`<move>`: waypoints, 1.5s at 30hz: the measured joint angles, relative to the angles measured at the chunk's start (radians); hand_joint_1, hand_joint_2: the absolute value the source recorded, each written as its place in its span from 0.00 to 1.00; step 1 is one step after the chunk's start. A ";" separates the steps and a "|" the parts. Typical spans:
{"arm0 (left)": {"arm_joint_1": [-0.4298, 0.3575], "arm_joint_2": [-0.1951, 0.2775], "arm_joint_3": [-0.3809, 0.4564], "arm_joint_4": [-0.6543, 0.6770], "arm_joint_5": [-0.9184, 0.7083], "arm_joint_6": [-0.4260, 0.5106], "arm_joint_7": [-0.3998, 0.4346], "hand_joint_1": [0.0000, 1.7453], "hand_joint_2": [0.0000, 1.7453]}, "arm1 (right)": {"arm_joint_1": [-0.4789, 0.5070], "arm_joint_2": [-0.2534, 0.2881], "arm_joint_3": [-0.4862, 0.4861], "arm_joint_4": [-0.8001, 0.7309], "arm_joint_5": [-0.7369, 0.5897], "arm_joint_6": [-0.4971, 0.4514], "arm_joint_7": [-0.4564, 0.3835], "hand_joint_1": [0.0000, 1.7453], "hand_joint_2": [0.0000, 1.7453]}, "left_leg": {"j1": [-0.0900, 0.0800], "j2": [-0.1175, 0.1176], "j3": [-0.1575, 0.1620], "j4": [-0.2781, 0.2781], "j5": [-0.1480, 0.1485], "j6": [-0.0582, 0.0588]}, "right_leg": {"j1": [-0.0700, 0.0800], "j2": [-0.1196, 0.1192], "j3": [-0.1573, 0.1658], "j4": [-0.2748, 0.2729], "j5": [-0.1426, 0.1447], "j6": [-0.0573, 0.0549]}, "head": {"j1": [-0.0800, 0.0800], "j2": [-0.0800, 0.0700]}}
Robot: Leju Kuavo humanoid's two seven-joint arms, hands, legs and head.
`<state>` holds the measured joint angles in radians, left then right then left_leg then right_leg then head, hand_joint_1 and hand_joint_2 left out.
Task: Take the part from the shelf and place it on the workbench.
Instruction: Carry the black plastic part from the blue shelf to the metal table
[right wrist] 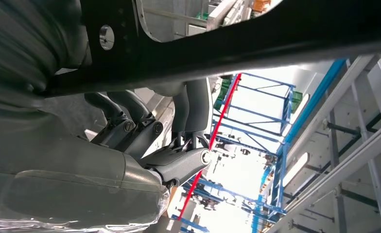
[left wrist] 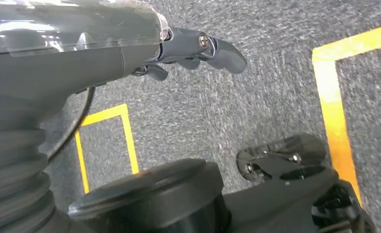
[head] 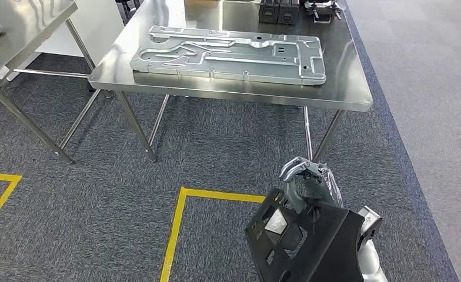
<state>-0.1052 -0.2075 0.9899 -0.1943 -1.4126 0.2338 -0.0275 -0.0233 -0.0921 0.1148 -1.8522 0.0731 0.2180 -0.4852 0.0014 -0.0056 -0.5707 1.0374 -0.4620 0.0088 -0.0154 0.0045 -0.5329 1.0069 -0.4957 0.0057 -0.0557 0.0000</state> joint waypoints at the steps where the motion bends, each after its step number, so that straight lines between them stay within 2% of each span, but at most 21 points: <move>1: 0.002 0.000 0.000 0.000 0.000 0.000 0.000 0.00 1.00 | -0.002 0.001 0.000 0.000 0.000 0.001 0.000 1.00 1.00 | -0.003 0.000 0.003 -0.011 -0.006 0.003 | 0.000 -0.001 -0.003 -0.001 0.000 0.006 | 0.000 0.000; 5: 0.003 0.000 0.000 0.000 0.000 0.001 -0.001 0.00 1.00 | -0.011 0.003 0.001 -0.001 -0.001 0.005 0.001 1.00 1.00 | 0.004 -0.003 0.016 -0.038 -0.006 0.021 | 0.001 -0.004 -0.015 0.026 -0.020 0.027 | 0.000 0.000; 8: 0.004 0.000 0.000 0.000 0.000 0.001 -0.001 0.00 1.00 | -0.013 0.005 0.001 0.000 -0.002 0.005 0.001 1.00 1.00 | 0.004 -0.001 0.025 -0.044 -0.010 0.033 | -0.001 -0.004 -0.116 0.209 -0.097 0.033 | 0.000 0.000; 10: 0.005 0.000 0.000 0.000 0.000 0.001 -0.001 0.00 1.00 | -0.011 0.006 0.002 0.001 -0.002 0.006 0.001 1.00 1.00 | 0.002 -0.002 0.029 -0.043 -0.015 0.035 | -0.001 -0.004 -0.174 0.289 -0.102 0.036 | 0.000 0.000; 11: 0.006 0.000 0.000 0.000 0.000 0.000 -0.001 0.00 1.00 | -0.011 0.006 0.002 0.001 -0.002 0.006 0.001 1.00 1.00 | 0.001 -0.004 0.034 -0.042 -0.020 0.034 | -0.001 -0.004 -0.174 0.270 -0.073 0.035 | 0.000 0.000; 13: 0.008 -0.001 0.000 0.000 0.000 0.000 -0.001 0.00 1.00 | -0.012 0.006 0.002 0.001 -0.002 0.007 0.001 1.00 1.00 | 0.001 -0.007 0.050 -0.041 -0.032 0.029 | -0.001 -0.004 -0.125 0.142 0.015 0.031 | 0.000 0.000; 15: 0.009 -0.001 0.000 0.000 0.000 0.000 0.000 0.00 1.00 | -0.014 0.006 0.002 0.002 -0.002 0.008 0.001 1.00 1.00 | -0.002 -0.008 0.057 -0.038 -0.044 0.020 | 0.004 -0.004 -0.078 0.034 0.058 0.023 | 0.000 0.000; 20: 0.008 0.000 0.000 0.000 0.000 0.001 0.000 0.00 1.00 | -0.018 0.008 0.002 0.002 -0.004 0.013 0.001 1.00 1.00 | -0.003 -0.005 0.057 -0.021 -0.070 -0.005 | 0.004 -0.002 -0.059 0.002 0.046 -0.004 | 0.000 0.000; 23: 0.002 0.000 0.000 -0.001 0.001 0.000 -0.003 0.00 1.00 | -0.020 0.010 0.002 0.002 -0.005 0.013 0.001 1.00 1.00 | 0.001 -0.002 -0.026 0.151 -0.147 -0.019 | 0.000 -0.007 -0.044 -0.004 0.038 -0.016 | 0.000 0.000; 25: -0.007 0.000 0.000 -0.001 0.003 0.000 -0.005 0.00 1.00 | -0.019 0.011 0.002 0.003 -0.007 0.014 0.001 1.00 1.00 | 0.003 -0.001 -0.086 0.252 -0.167 -0.024 | 0.000 -0.010 -0.035 -0.003 0.031 -0.017 | 0.000 0.000; 27: -0.009 0.000 0.000 -0.001 0.003 0.000 -0.004 0.00 1.00 | -0.020 0.012 0.002 0.003 -0.011 0.015 0.001 1.00 1.00 | 0.003 -0.001 -0.076 0.207 -0.107 -0.023 | 0.000 -0.003 -0.022 -0.003 0.022 -0.013 | 0.000 0.000; 29: -0.002 0.000 0.000 -0.001 0.003 -0.001 -0.001 0.00 1.00 | -0.021 0.013 0.002 0.003 -0.018 0.017 0.001 1.00 1.00 | 0.004 -0.020 -0.026 0.074 -0.026 -0.017 | 0.001 0.009 -0.010 -0.003 0.013 -0.006 | 0.000 0.000; 30: 0.001 0.000 0.000 -0.001 0.004 -0.001 0.000 0.00 1.00 | -0.022 0.013 0.002 0.004 -0.022 0.018 0.001 1.00 1.00 | 0.004 -0.031 -0.006 0.020 -0.007 -0.014 | 0.001 0.016 -0.009 -0.001 0.011 -0.001 | 0.000 0.000; 32: 0.004 0.000 0.000 -0.001 0.006 -0.002 -0.001 0.00 1.00 | -0.023 0.013 0.002 0.008 -0.026 0.018 0.001 1.00 1.00 | 0.001 -0.042 0.008 -0.015 -0.009 -0.006 | 0.000 0.027 -0.016 -0.001 0.012 0.011 | 0.000 0.000; 35: 0.003 0.000 0.000 -0.001 0.007 -0.003 -0.002 0.00 1.00 | -0.024 0.013 0.002 0.011 -0.028 0.019 0.000 1.00 1.00 | 0.005 -0.026 0.017 -0.032 -0.009 0.012 | -0.001 0.027 -0.023 0.010 0.004 0.028 | 0.000 0.000; 37: 0.005 0.000 0.000 -0.001 0.005 -0.003 -0.003 0.00 1.00 | -0.027 0.013 0.002 0.012 -0.027 0.016 -0.003 1.00 1.00 | 0.007 -0.016 0.025 -0.041 -0.008 0.024 | -0.001 0.010 -0.064 0.092 -0.036 0.033 | 0.000 0.000; 39: 0.006 0.000 0.000 -0.001 0.004 -0.003 -0.005 0.00 1.00 | -0.027 0.013 0.003 0.016 -0.025 0.015 -0.004 1.00 1.00 | 0.004 -0.008 0.027 -0.041 -0.012 0.031 | -0.001 0.003 -0.141 0.226 -0.084 0.037 | 0.000 0.000; 40: 0.007 0.000 0.000 -0.001 0.004 -0.003 -0.005 0.00 1.00 | -0.026 0.013 0.003 0.018 -0.024 0.014 -0.004 1.00 1.00 | 0.003 -0.006 0.028 -0.041 -0.014 0.033 | -0.002 0.002 -0.171 0.270 -0.089 0.038 | 0.000 0.000; 42: 0.008 0.000 0.001 -0.001 0.004 -0.003 -0.006 0.00 1.00 | -0.025 0.013 0.003 0.022 -0.023 0.014 -0.004 1.00 1.00 | 0.001 -0.006 0.036 -0.040 -0.021 0.033 | -0.002 0.001 -0.175 0.246 -0.041 0.036 | 0.000 0.000; 43: 0.009 0.000 0.001 -0.001 0.003 -0.003 -0.006 0.00 1.00 | -0.025 0.013 0.003 0.022 -0.022 0.014 -0.004 1.00 1.00 | 0.000 -0.006 0.043 -0.040 -0.026 0.031 | -0.001 0.000 -0.148 0.181 0.004 0.033 | 0.000 0.000; 45: 0.010 0.000 0.000 -0.001 0.003 -0.004 -0.006 0.00 1.00 | -0.026 0.013 0.004 0.023 -0.022 0.014 -0.005 1.00 1.00 | -0.002 -0.005 0.053 -0.038 -0.036 0.024 | 0.003 -0.002 -0.091 0.054 0.057 0.024 | 0.000 0.000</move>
<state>-0.0954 -0.2074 0.9904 -0.1948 -1.4098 0.2302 -0.0336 -0.0491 -0.0788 0.1186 -1.8294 0.0508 0.2317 -0.4897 -0.0006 -0.0110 -0.5180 0.9990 -0.4982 0.0329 -0.0124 0.0028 -0.6236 1.0614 -0.4391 0.0298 -0.0558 0.0000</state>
